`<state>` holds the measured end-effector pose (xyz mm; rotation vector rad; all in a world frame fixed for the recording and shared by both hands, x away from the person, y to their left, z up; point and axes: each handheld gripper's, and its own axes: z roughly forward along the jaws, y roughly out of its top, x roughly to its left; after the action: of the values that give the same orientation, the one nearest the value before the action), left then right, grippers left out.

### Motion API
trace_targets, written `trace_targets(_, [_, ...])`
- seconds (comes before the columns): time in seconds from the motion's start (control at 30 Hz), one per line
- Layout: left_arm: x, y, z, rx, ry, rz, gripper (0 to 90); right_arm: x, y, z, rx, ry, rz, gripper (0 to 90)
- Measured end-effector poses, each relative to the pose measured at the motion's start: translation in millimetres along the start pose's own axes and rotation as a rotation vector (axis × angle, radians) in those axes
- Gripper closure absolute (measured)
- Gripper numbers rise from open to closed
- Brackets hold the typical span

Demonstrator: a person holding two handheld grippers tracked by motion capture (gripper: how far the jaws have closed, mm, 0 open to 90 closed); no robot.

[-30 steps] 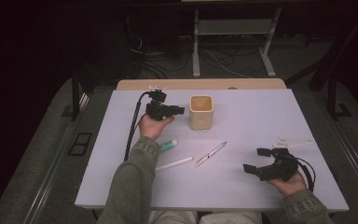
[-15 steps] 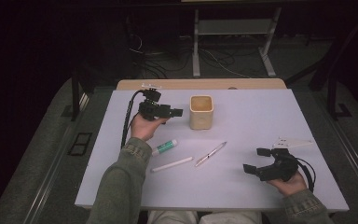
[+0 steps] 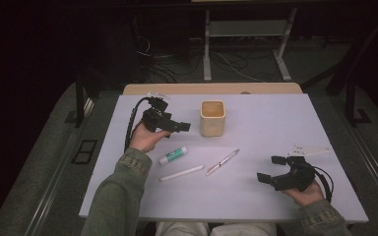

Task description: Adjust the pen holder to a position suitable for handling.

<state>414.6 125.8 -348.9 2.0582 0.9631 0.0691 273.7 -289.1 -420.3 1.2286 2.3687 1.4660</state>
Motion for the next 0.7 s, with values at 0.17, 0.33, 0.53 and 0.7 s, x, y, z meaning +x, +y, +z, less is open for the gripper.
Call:
trace_targets(0.17, [-3.7,-6.1,-7.5,0.007,-0.001,0.017,0.0,0.2,0.0,-0.1,0.001,0.0,0.0,0.4])
trace_targets(0.33, [-6.1,-13.9,-13.0,0.009,-0.002,0.03,0.0,0.1,0.1,-0.1,0.005,-0.003,0.0,0.4])
trace_targets(0.53, [-7.4,-23.6,-18.1,0.024,-0.008,0.054,0.0,-0.1,0.0,0.2,0.008,-0.004,0.0,0.4])
trace_targets(0.7, [-9.8,-31.0,-23.1,0.039,-0.007,0.071,0.0,-0.1,-0.2,0.4,0.005,-0.003,0.003,0.4])
